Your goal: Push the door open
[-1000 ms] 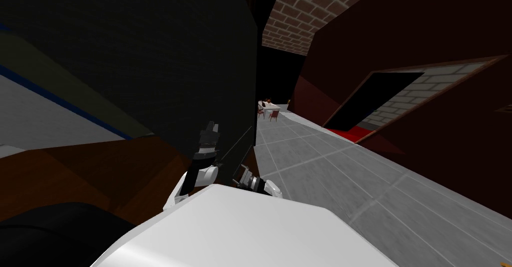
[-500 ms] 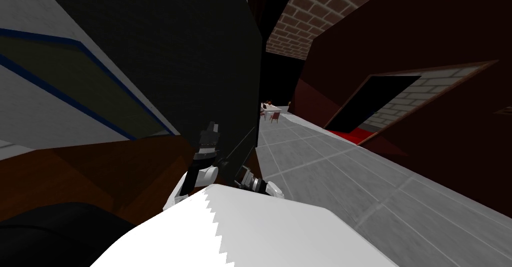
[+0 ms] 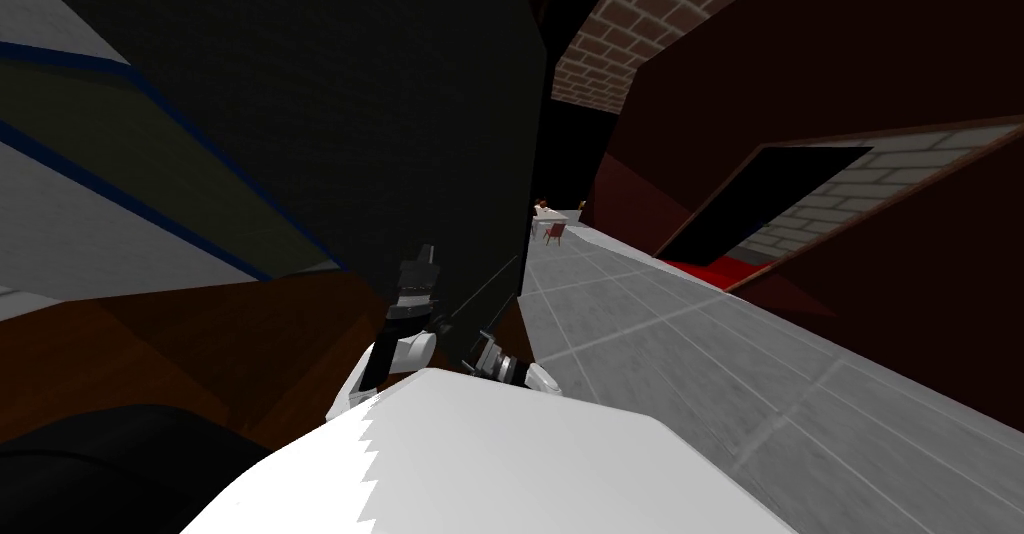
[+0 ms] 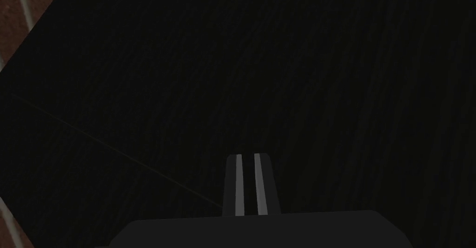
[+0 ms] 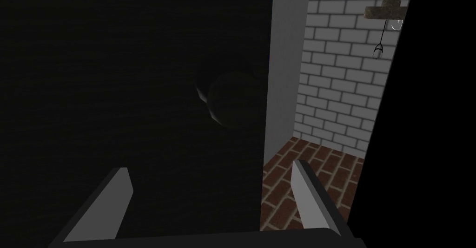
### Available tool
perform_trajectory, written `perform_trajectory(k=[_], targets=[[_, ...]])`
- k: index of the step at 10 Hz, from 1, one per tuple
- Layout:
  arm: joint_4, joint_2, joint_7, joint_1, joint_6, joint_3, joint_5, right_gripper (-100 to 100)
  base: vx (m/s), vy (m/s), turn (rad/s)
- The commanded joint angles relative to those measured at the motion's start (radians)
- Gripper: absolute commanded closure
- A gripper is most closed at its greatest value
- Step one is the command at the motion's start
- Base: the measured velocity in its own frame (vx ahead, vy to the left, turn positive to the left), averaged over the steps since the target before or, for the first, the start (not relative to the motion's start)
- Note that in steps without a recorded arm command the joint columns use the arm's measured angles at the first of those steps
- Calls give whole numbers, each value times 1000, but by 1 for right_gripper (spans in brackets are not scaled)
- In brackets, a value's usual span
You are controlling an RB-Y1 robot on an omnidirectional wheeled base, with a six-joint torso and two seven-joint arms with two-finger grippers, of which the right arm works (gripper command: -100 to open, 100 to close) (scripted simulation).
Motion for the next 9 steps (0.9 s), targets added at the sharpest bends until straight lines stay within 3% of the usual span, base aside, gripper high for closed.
perform_trajectory(k=[1,2,7,8,9], targets=[[0,0,0,0,0,0,0,-100,4,87,-10],[0,0,0,0,0,0,0,100,4,-6,3],[0,0,0,0,0,0,0,100,-2,-20,2],[-13,-20,-10,4,-7,9,7,-100,7,49,-205],[-23,-34,-17,7,-12,16,12,-100,24,81,-296]])
